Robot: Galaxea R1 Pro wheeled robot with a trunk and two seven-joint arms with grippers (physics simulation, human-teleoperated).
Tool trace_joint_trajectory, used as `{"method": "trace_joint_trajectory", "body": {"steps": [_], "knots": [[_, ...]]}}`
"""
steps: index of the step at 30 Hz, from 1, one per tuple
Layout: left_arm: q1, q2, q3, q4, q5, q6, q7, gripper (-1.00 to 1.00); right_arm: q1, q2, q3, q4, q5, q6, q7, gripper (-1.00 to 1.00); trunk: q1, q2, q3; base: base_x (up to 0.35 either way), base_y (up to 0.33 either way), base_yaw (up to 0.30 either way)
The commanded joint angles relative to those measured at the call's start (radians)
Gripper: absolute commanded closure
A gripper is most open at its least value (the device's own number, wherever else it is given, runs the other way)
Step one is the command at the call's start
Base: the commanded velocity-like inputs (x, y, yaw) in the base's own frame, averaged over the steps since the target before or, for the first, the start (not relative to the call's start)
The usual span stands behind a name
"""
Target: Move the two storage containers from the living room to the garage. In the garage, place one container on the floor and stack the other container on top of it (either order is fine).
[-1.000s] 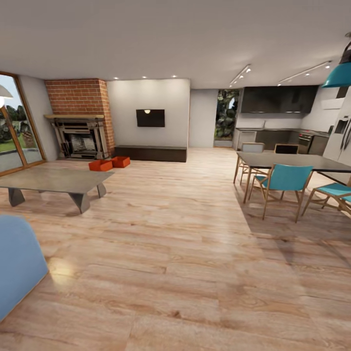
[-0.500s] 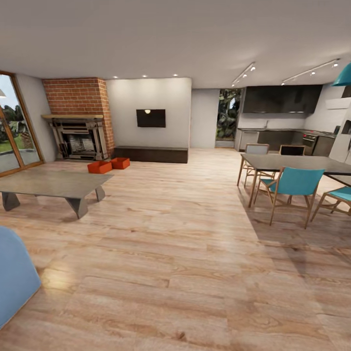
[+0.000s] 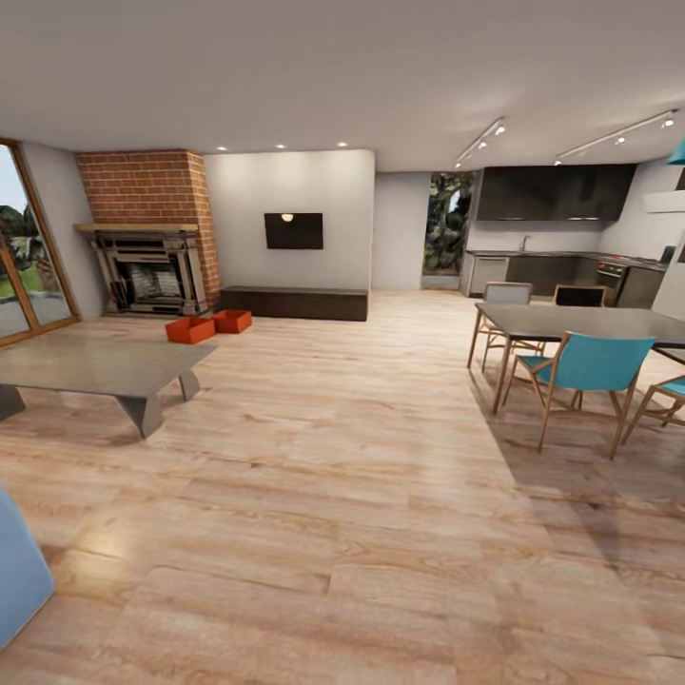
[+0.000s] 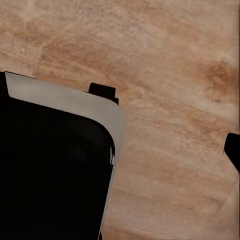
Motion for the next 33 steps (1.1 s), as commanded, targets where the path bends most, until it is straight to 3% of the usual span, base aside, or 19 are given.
{"method": "trace_joint_trajectory", "body": {"steps": [1,8,19,33], "knots": [[0.0,0.0,0.004,-0.001,0.001,-0.002,0.001,-1.0,-0.001,0.0,0.008,0.003,-0.01,-0.006,0.003,-1.0,0.001,0.0,-0.001,0.333,0.0,0.0],[0.0,-0.001,0.004,-0.002,0.001,-0.006,0.001,-1.0,-0.001,0.0,0.007,0.003,-0.012,-0.006,0.003,-1.0,0.001,0.0,-0.001,0.333,0.0,-0.023],[0.0,-0.001,0.003,-0.002,0.0,-0.006,0.001,-1.0,-0.001,0.002,0.008,0.003,-0.011,-0.006,0.003,-1.0,0.001,0.0,-0.001,0.333,0.0,-0.228],[0.0,0.0,0.003,-0.002,-0.002,-0.006,0.001,-1.0,-0.001,0.002,0.008,0.003,-0.013,-0.005,0.0,-1.0,0.001,0.0,-0.001,0.333,0.0,-0.007]]}}
